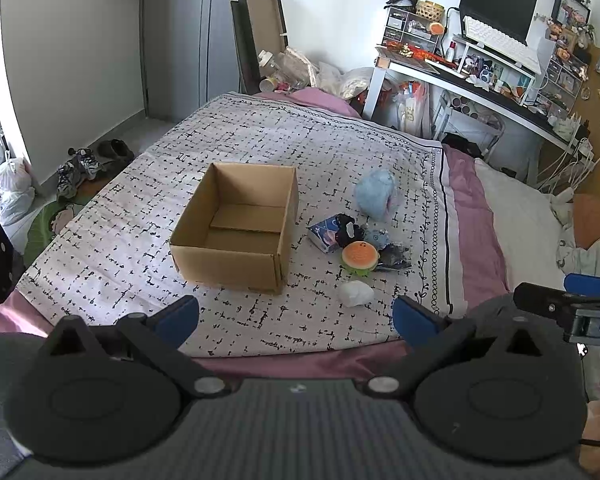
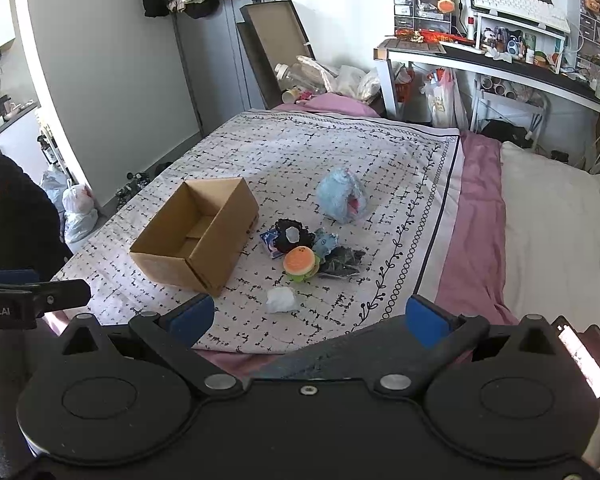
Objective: Organize soft objects
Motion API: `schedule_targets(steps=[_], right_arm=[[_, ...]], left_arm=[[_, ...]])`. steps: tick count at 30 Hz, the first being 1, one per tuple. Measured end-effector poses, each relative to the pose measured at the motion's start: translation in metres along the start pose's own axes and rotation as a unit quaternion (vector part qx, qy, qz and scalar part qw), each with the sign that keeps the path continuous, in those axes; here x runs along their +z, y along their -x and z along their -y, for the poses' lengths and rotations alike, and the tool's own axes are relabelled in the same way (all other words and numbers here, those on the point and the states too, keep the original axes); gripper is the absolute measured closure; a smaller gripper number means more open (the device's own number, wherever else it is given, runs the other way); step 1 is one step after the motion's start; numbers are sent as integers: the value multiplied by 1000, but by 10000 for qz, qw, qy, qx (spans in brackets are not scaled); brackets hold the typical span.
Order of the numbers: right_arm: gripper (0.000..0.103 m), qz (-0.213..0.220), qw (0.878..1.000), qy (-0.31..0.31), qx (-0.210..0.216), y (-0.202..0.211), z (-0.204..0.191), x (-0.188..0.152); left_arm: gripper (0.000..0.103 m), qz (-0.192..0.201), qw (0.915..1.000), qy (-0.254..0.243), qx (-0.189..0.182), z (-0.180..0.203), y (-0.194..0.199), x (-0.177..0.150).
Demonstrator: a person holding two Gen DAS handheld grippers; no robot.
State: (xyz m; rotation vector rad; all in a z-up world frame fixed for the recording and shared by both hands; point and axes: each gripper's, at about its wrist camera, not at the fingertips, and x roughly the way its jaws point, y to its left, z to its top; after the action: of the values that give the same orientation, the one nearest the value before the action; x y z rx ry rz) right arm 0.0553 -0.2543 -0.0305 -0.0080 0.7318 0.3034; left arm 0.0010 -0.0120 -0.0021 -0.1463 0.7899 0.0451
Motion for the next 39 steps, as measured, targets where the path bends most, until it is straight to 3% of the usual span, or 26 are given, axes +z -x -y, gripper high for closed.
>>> schedule_targets(steps=[11, 25, 39], right_arm=[[0, 33, 9999, -96, 6, -4, 6, 1], [0, -149, 9995, -251, 73, -40, 19, 6], [0, -304, 9930, -1121, 196, -92, 58, 15]], left_arm=[[1, -24, 10000, -9, -54, 0, -3, 4], [1, -222, 9994, -128, -222, 9, -44, 17], [3, -460, 9979, -228, -407, 30, -98, 23]])
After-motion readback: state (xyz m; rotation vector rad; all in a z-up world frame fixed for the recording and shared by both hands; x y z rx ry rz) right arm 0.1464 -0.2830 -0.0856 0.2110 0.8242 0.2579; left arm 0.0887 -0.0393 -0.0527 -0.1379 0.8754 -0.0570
